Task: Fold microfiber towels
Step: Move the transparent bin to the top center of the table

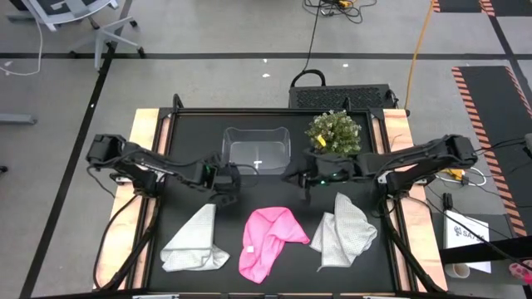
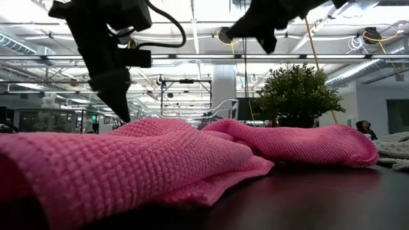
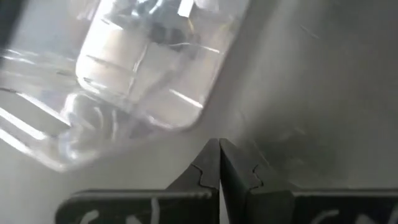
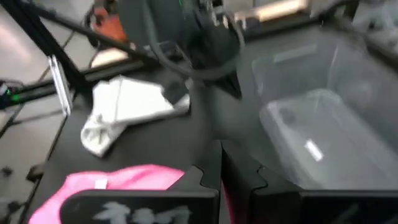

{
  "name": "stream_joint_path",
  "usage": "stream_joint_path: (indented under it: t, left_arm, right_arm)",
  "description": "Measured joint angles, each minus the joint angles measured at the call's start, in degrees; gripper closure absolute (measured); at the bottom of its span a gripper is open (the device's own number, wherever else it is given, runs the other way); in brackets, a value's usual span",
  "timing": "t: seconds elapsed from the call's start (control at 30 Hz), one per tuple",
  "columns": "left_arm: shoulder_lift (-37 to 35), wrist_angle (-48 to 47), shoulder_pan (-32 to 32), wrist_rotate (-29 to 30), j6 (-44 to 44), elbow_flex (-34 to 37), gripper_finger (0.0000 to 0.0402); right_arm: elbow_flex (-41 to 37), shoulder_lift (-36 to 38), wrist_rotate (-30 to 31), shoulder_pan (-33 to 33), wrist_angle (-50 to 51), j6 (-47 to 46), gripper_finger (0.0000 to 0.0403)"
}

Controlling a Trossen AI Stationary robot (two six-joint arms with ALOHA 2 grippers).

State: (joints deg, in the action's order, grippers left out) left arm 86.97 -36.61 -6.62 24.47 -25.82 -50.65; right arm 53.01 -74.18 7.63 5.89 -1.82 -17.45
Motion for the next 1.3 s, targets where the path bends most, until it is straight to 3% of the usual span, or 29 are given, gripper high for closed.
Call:
stream_joint_path:
  t: [0.43, 0.6, 0.8, 1.07, 1.17, 1.3]
  left_arm:
    - [0.1, 8.3, 6.8, 3.9, 3.6, 0.0, 0.0394]
    - [0.1, 10.2, 7.0, -1.0, 2.7, 0.0, 0.0399]
    - [0.1, 9.7, 5.3, -1.6, 2.2, 0.0, 0.0396]
    - [-0.7, 4.6, 4.1, -4.4, -0.9, 0.0, 0.0393]
    - [-1.2, 0.7, 3.2, -4.5, -2.0, 0.0, 0.0399]
    - [-1.4, -1.4, 2.6, -4.4, -2.9, 0.0, 0.0392]
  right_arm:
    - [0.1, 5.9, 3.2, 1.7, 0.1, 4.8, 0.0403]
    - [0.1, 4.8, 2.7, 1.8, 3.0, 3.4, 0.0403]
    - [0.7, -4.9, -4.0, 1.7, 4.7, 1.4, 0.0403]
    - [14.0, -19.0, -5.7, 0.0, 21.3, 7.6, 0.0403]
    - [16.8, -23.2, -9.4, -1.3, 21.1, 9.8, 0.0403]
    - [17.8, -26.2, -8.9, -3.7, 20.9, 13.3, 0.0403]
